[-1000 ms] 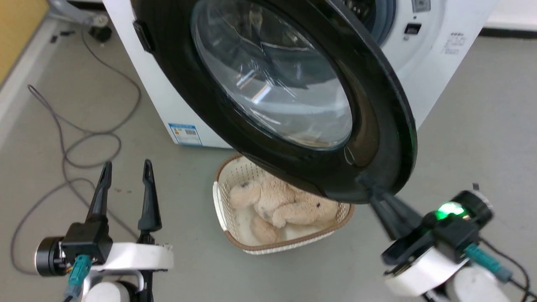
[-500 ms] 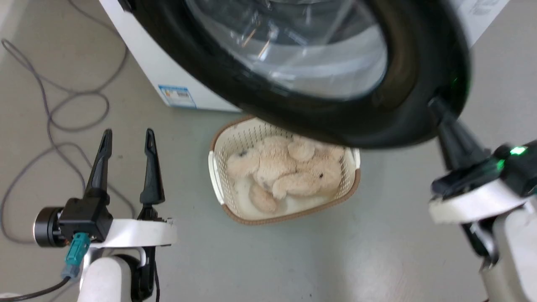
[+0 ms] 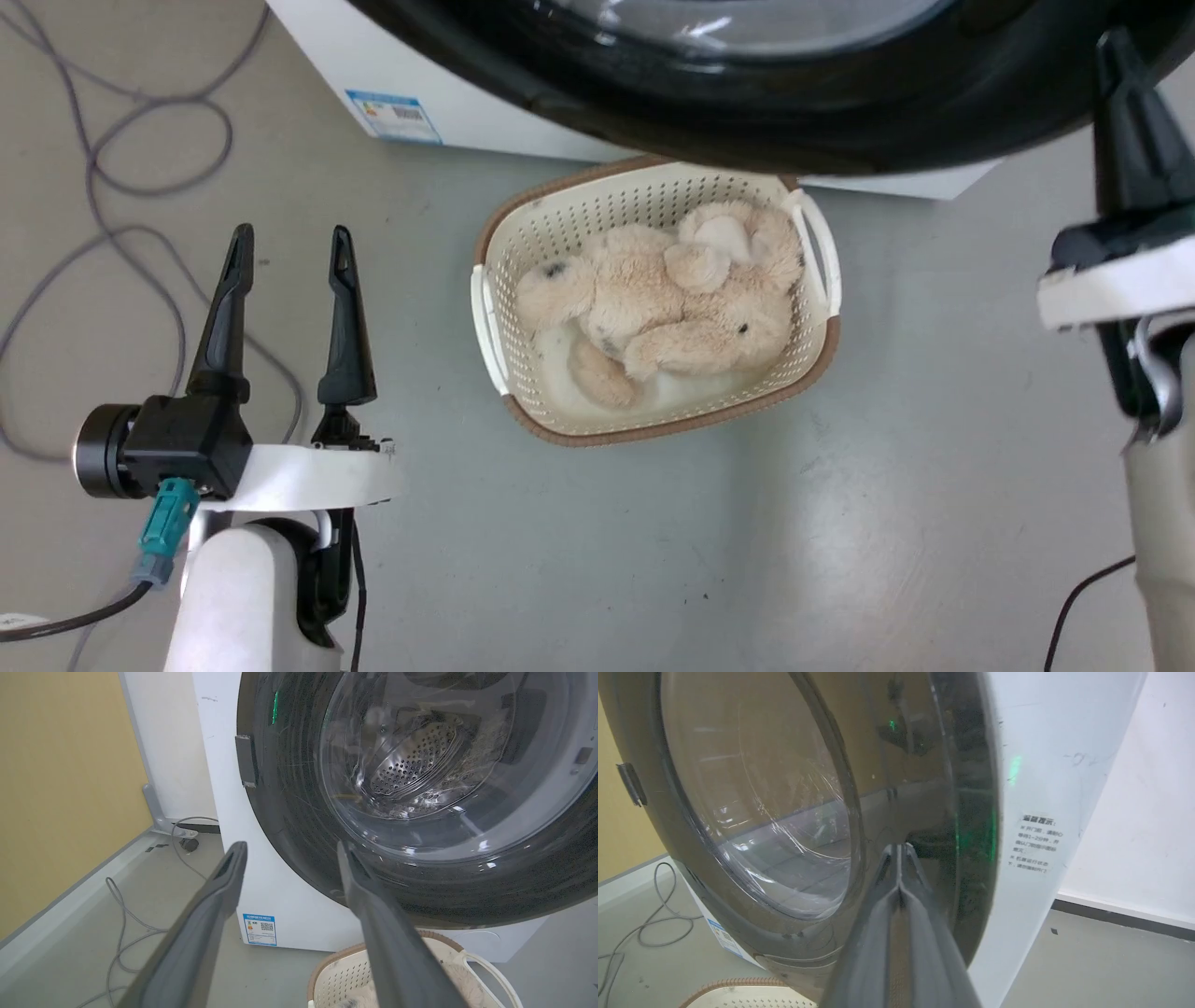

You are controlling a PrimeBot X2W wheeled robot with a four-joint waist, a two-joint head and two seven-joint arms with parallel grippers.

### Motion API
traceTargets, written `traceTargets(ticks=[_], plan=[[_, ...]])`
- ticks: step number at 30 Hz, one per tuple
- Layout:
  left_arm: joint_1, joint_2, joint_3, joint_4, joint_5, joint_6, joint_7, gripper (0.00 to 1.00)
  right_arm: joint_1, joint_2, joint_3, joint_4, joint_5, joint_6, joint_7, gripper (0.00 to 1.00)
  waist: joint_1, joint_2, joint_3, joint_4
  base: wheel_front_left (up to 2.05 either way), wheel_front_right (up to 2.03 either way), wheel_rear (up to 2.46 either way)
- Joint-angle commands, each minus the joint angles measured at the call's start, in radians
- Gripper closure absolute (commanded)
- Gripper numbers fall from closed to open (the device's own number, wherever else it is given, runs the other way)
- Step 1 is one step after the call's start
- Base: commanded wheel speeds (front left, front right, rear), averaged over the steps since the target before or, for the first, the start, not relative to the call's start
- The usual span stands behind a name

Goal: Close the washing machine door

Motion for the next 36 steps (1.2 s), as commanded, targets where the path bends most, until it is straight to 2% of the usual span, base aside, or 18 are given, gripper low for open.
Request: traceTargets(ticks=[1, 14, 24, 28, 36], plan=[[-0.015, -0.001, 0.001, -0.002, 0.001, 0.001, -0.004, 0.0, -0.025, 0.0, -0.01, 0.01, -0.009, -0.001, -0.003, 1.0, -0.0001, 0.0, 0.007, 0.004, 0.0, 0.0, 0.0], [-0.031, -0.002, 0.0, 0.007, -0.009, 0.002, -0.004, 0.0, -0.209, 0.012, -0.099, 0.176, -0.059, -0.001, -0.003, 1.0, -0.0001, 0.0, 0.035, 0.012, 0.0, 0.0, 0.0], [-0.034, -0.003, 0.001, 0.021, -0.018, 0.01, -0.004, 0.0, -0.228, 0.024, -0.126, 0.204, -0.093, -0.001, -0.003, 1.0, -0.0001, 0.0, 0.024, 0.01, 0.0, 0.0, 0.0], [-0.021, -0.003, 0.002, 0.038, -0.02, 0.015, -0.004, 0.0, -0.181, 0.022, -0.138, 0.144, -0.095, -0.001, -0.003, 1.0, -0.0001, 0.0, -0.02, 0.009, 0.0, 0.0, 0.0], [0.057, -0.003, 0.034, 0.074, -0.006, 0.025, -0.004, 0.0, -0.011, 0.034, -0.146, -0.093, -0.111, -0.001, -0.003, 1.0, -0.0001, 0.0, -0.164, -0.037, 0.0, 0.0, 0.0]])
